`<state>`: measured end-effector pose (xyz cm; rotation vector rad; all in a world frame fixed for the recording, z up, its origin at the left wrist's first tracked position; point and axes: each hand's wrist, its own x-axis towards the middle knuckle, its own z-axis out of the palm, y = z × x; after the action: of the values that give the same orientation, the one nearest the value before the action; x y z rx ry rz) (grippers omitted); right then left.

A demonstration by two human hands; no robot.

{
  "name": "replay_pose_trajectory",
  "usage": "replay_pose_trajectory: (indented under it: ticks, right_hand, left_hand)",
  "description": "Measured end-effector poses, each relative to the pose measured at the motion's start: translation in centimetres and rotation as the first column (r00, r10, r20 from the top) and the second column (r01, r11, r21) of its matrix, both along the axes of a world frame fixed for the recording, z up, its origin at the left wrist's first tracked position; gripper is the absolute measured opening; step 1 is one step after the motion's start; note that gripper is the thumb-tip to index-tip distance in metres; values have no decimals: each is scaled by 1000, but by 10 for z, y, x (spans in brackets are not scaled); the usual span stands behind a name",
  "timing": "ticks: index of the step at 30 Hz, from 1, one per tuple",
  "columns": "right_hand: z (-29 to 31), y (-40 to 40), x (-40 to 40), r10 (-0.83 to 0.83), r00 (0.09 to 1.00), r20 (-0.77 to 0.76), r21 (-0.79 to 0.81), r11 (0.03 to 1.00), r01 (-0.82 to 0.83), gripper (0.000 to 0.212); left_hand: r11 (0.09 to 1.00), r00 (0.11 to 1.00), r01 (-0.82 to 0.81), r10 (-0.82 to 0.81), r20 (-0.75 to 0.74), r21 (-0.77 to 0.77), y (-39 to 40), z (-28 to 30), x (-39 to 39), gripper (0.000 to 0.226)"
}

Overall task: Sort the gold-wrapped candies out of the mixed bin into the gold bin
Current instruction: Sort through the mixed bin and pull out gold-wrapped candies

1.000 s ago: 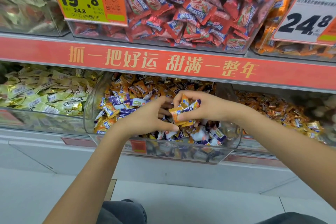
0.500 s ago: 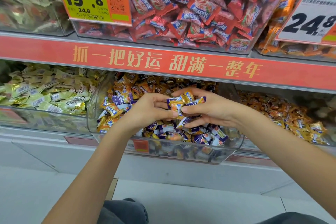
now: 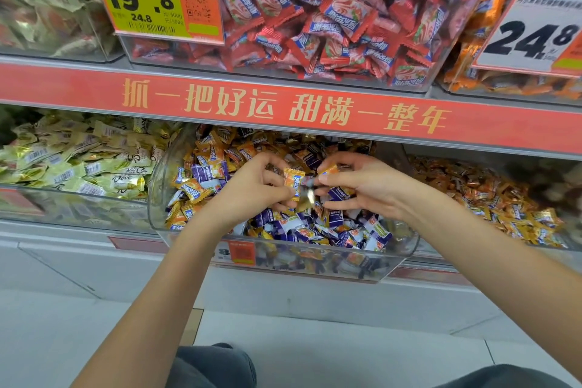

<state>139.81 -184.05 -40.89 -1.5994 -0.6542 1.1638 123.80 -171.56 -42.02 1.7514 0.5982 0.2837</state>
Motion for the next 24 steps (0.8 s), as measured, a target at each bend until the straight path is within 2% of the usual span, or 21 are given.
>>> replay_pose_trajectory:
  ticks: [2,3,4,5,7,8,9,11,12,13,14,16,18,20,21,22,24]
  right_hand:
    - [-2,-1,1,-47,964,261,-16,998,53,7]
    - [-2,-2,2,-31,895,446,-25,999,48,4]
    - [-2,-4,3,10,774,633,-33,999,15,3]
    - [-2,-6,4,63,611,789,-53,998,-35,6]
    - [1,-12,1,123,287,950,-93,989,-116,12]
    - [4,-15,-2,114,189,975,-86,985,-152,12]
    - [6,-18,-6,122,172,977,-84,973,-215,12]
    - [7,-20,-13,272,351,896,-137,921,-365,17]
    - [5,-19,-16,401,377,835,-223,873,-434,20]
    - [1,-15,-17,512,306,803,-337,813,-475,23]
    - [-4,-12,-15,593,181,784,-460,752,-473,26]
    - [-11,-6,-13,676,-26,737,-627,668,-401,38]
    - [-15,-1,-13,682,-119,722,-673,653,-347,39]
    - [-16,1,-15,641,-129,757,-641,688,-340,28]
    - [-16,0,-15,613,-80,786,-599,723,-344,27]
    - [-15,-1,-13,574,9,819,-535,768,-352,26]
    - [-11,-6,-11,439,279,854,-335,875,-350,23]
  left_hand:
    - [995,997,70,-68,-39,69,-2,1,-1,26]
    - [987,989,135,-129,-70,92,-4,2,-2,23]
    - [974,976,202,-191,-105,99,-6,3,-2,21]
    - [961,960,257,-242,-143,104,-7,3,-3,21]
    - [948,948,282,-253,-194,144,-7,2,-2,21]
    - [952,956,255,-222,-191,169,-5,1,-2,21]
    - [957,967,215,-181,-180,196,-2,1,-2,22]
    - [950,979,149,-103,-175,275,4,1,-2,26]
    - [939,980,138,-82,-183,314,5,1,-3,27]
    - [927,978,145,-80,-194,346,5,1,-4,25]
    - [914,973,173,-101,-208,366,5,1,-4,20]
    - [888,954,260,-176,-242,378,4,0,-6,13]
    - [868,930,329,-228,-289,371,5,0,-8,18]
    - [858,918,356,-247,-310,370,8,-2,-10,21]
    - [857,916,361,-252,-313,367,8,-2,-9,20]
    - [856,916,363,-255,-311,367,8,-2,-9,18]
    - [866,926,337,-235,-295,369,8,-3,-9,14]
